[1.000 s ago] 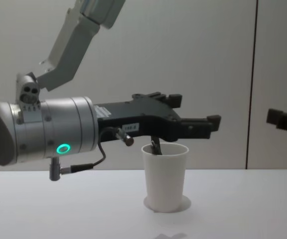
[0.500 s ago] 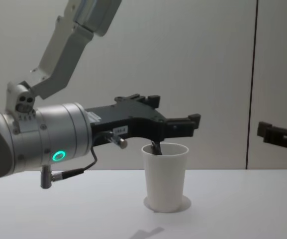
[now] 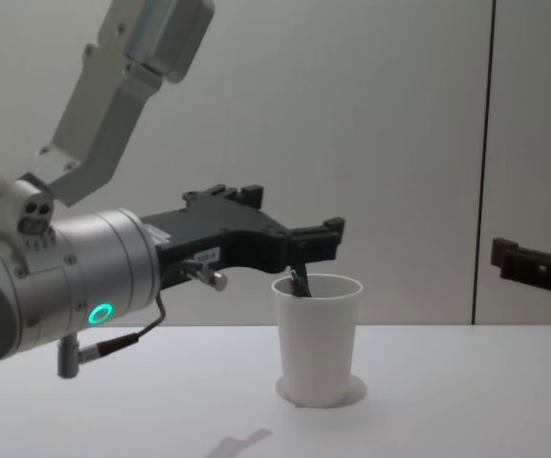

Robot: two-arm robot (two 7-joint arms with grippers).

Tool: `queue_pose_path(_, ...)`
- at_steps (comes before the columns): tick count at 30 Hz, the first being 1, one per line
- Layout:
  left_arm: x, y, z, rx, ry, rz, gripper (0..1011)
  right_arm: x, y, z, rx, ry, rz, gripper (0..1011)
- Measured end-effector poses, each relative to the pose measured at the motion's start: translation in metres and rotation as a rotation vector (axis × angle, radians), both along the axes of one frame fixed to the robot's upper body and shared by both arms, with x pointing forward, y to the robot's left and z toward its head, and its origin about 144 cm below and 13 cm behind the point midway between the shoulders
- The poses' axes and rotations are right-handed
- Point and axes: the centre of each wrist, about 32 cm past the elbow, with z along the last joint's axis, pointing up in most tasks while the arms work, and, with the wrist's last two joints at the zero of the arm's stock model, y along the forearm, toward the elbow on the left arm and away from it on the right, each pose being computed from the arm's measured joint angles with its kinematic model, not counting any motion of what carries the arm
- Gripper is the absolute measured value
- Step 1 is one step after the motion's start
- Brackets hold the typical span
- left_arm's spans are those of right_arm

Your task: Place the pen into the pen holder.

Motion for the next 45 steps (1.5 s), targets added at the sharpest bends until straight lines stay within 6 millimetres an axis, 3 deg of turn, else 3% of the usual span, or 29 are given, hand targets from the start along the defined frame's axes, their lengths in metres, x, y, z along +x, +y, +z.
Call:
queue_pose_path(24, -0.021, -0.002, -0.012, -0.032, -0.015, 0.217, 1000, 0.000, 0.000, 0.000, 0.000, -0.001, 0.000, 1002)
queue_pose_path(45, -0.022, -0.002, -0.012, -0.035, -0.016, 0.227, 1000, 0.000, 0.000, 0.000, 0.000, 0.000, 0.000, 1002)
